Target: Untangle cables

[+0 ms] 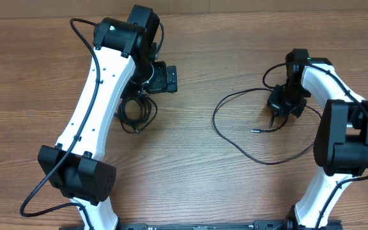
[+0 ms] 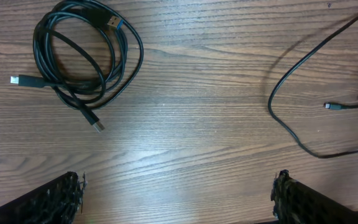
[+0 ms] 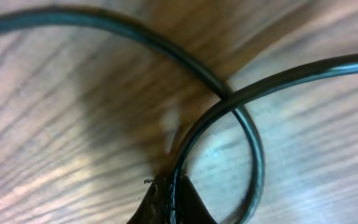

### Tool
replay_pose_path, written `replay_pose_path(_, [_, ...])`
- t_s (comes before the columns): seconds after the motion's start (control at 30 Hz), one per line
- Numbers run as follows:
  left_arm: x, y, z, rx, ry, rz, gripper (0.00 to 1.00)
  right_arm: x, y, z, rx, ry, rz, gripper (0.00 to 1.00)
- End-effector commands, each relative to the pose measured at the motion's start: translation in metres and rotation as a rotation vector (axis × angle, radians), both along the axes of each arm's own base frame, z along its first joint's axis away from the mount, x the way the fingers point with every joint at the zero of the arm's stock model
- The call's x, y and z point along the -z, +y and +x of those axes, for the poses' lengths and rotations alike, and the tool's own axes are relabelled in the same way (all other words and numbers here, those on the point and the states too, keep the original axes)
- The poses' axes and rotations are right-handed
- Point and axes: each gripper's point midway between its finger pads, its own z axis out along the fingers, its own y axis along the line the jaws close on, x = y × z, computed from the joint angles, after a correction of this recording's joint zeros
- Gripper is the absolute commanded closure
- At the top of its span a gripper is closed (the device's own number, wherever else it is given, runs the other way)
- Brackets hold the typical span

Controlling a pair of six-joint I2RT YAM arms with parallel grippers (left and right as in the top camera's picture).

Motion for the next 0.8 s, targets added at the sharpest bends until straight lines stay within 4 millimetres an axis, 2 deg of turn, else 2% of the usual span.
replay_pose_path(0.0, [0.006, -0.004, -0.002, 0.018, 0.016, -0.001, 0.0, -0.029, -0.004, 0.028, -0.008, -0.082, -0.009, 0.96])
replay_pose_path(0.23, [0.006, -0.003, 0.0, 0.017, 0.007, 0.009, 0.0, -0.114, 0.001, 0.052, -0.098, -0.236, -0.006, 0.96])
replay_pose_path(0.4, [0.006, -0.002, 0.001, 0.016, 0.004, 0.015, 0.0, -0.161, 0.041, 0.059, -0.341, -0.411, 0.16, 0.96])
replay_pose_path(0.53, [0.006, -0.002, 0.001, 0.016, 0.004, 0.015, 0.0, -0.177, 0.076, 0.055, -0.559, -0.491, 0.271, 0.96])
replay_pose_path(0.77, [0.006, -0.002, 0.001, 0.016, 0.005, 0.014, 0.0, -0.178, 0.12, 0.045, -0.828, -0.52, 0.298, 0.96])
